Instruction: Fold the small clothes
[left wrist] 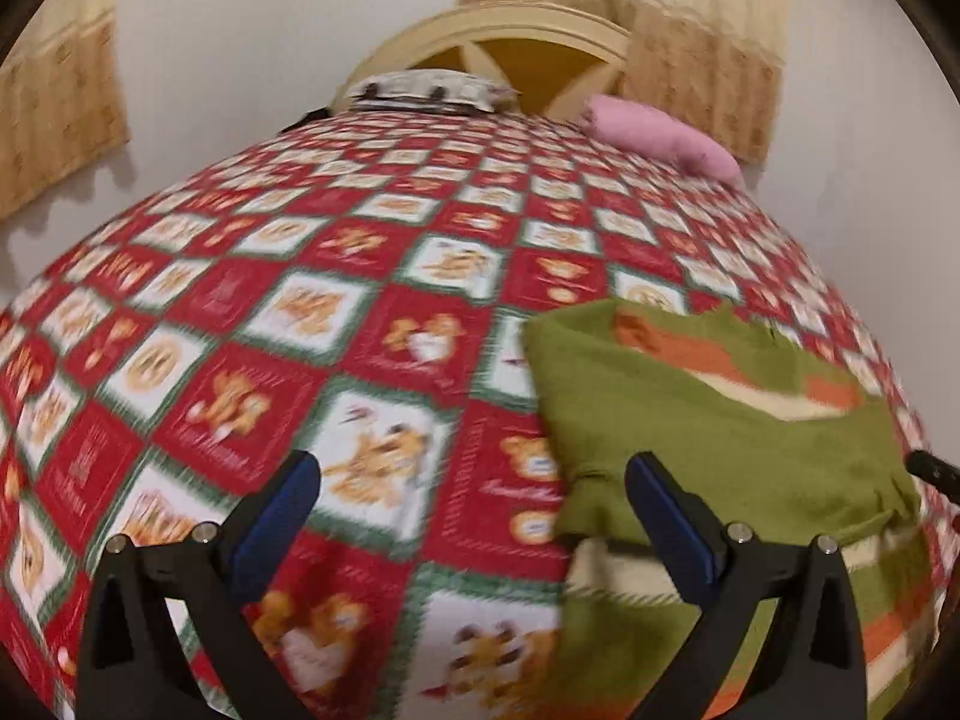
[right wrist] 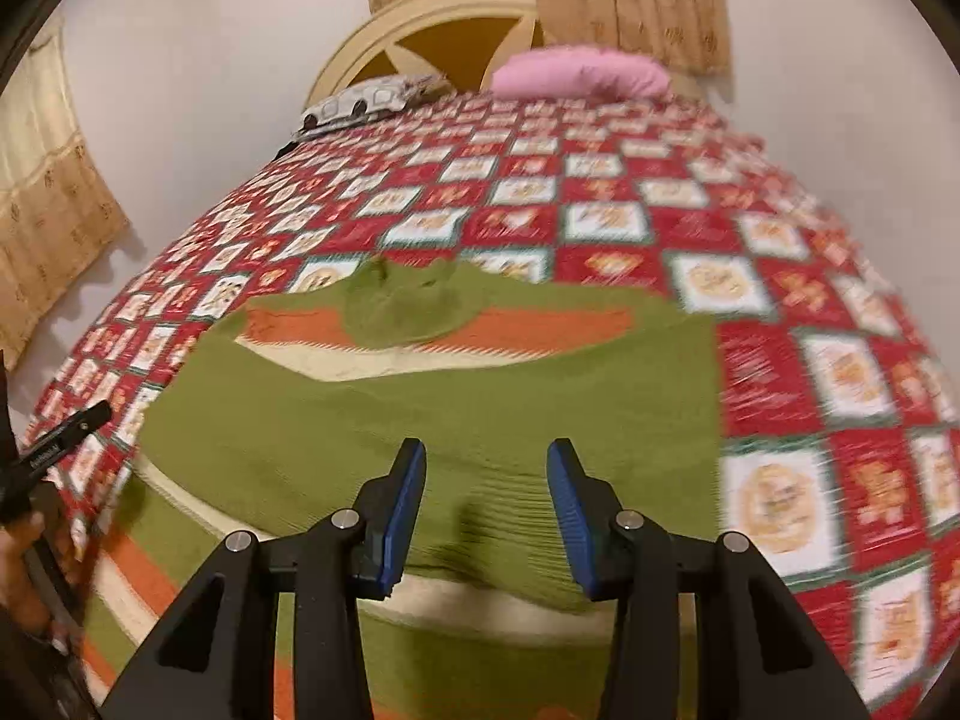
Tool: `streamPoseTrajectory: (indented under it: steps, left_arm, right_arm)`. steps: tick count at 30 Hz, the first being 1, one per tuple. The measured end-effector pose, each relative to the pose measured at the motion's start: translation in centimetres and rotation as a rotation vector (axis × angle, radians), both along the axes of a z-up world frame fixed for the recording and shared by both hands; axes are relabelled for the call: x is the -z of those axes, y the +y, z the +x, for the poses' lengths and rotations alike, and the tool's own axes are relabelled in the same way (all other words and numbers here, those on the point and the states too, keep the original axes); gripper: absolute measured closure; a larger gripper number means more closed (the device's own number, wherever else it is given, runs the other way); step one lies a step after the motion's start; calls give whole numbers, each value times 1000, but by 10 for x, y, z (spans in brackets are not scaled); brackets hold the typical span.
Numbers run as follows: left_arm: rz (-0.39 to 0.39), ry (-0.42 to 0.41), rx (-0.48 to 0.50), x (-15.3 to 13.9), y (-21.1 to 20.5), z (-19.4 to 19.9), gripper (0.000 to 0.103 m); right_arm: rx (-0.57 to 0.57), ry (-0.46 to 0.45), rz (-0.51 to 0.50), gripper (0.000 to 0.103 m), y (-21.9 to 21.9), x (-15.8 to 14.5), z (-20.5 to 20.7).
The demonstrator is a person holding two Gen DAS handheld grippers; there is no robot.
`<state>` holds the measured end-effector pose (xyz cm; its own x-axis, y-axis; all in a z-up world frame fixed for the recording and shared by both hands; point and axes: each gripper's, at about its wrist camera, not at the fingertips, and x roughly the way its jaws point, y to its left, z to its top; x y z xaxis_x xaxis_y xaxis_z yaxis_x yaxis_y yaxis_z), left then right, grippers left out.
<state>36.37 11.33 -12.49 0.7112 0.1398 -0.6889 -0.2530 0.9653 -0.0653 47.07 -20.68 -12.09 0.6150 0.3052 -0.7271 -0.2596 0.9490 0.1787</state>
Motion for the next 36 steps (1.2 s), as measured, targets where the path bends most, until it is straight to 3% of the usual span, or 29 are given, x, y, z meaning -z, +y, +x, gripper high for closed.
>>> streamPoseTrajectory:
  steps: [4,5,7,12,15,22,24,26,31,36]
  left_arm:
    - [177,107,16,28,-18,22,0]
    - [177,120,22,32,-17,23,0]
    - [127,117,18,34,-8,21,0]
    - [91,118,-3,37,-4,19,0]
    - [98,118,-19,38,-4,18,0]
    - [59,108,-41,39,3,13,0]
    - [53,109,-41,39,4,13,0]
    - [48,111,-42,39,6,13,0]
    - [-16,122,-40,43,14,15,0]
    - [2,114,-60,43,12,13,0]
  right_arm:
    - [-70,85,-21,60,30,33,5]
    - [-102,103,-47,57,41,42,1]
    - [-128,36,-130,57,52,39,-8]
    - [-42,-47,-99,58,32,20,-7]
    - [-16,20,-80,58,19,32,3]
    - [-50,-59,-106,58,27,29,-16]
    - [-29,-9,-164,58,29,38,-6]
    - [-11,34,-124,58,21,48,1]
    - [6,32,-103,58,16,46,-4]
    - [-22,12,-115,58,28,43,-13]
